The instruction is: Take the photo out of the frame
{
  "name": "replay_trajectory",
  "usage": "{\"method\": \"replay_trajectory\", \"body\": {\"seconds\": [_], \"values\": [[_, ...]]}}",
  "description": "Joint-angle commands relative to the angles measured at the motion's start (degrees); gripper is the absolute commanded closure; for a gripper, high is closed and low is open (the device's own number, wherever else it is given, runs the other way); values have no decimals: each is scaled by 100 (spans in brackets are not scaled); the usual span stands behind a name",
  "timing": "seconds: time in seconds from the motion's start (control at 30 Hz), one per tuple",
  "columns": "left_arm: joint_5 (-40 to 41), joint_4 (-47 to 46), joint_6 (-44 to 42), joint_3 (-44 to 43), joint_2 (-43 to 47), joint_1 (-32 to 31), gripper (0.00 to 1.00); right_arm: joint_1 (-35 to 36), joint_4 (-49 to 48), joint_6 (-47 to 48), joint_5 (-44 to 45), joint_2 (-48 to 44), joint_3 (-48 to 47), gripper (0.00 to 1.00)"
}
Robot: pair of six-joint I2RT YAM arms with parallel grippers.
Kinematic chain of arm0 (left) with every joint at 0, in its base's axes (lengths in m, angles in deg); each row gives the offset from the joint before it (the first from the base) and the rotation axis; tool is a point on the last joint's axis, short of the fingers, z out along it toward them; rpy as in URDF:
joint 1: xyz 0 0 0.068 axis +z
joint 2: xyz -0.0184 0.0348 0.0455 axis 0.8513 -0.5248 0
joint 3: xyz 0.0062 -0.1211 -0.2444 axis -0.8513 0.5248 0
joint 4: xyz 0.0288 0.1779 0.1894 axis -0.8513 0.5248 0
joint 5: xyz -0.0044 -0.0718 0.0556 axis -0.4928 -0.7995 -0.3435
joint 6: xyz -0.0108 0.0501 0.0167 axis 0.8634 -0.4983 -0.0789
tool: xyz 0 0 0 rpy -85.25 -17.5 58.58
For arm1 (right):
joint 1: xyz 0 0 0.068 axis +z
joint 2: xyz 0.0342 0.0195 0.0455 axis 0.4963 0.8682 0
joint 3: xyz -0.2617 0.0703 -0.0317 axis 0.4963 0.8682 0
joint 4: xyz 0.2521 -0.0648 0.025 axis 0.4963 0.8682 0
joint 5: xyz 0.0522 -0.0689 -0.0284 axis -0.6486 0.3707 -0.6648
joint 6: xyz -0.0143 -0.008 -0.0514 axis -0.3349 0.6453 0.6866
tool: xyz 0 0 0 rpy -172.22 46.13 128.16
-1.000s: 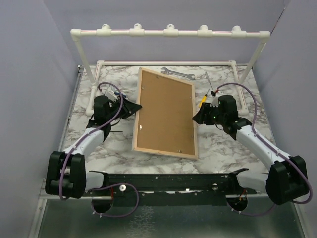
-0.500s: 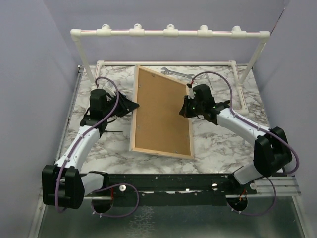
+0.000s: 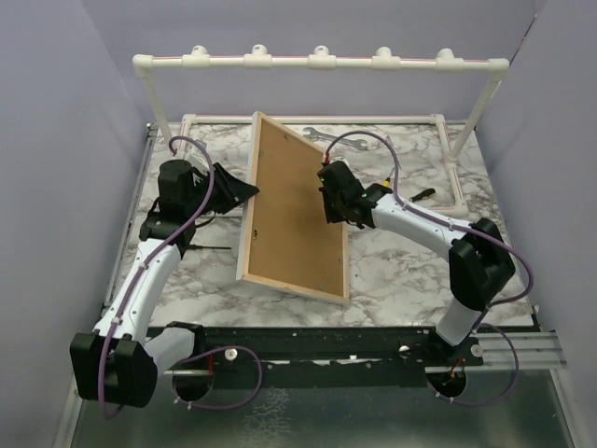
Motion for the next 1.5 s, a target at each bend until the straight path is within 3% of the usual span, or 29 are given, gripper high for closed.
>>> {"method": "replay_trajectory", "body": {"seconds": [0.0, 0.27, 0.43, 0.9, 1.17, 1.47], "values": [[-197, -365, 389, -556, 254, -6, 100, 254, 385, 20, 490, 319, -515, 99], [-110, -369, 648, -1031, 275, -307, 100, 629, 717, 19, 552, 926, -1511, 100], [169, -369, 686, -1276, 197, -761, 100, 653, 734, -163, 479, 1046, -1663, 99], [1784, -372, 389, -2376, -573, -3034, 100, 649, 133, -510, -105, 630, -1213, 100], [2223, -367, 262, -2842, -957, -3688, 100, 582, -327, -772, -544, 268, -942, 100], [2619, -364, 187, -3070, -1186, -4169, 100, -35, -1428, -1379, -1777, -281, 14, 100]]}}
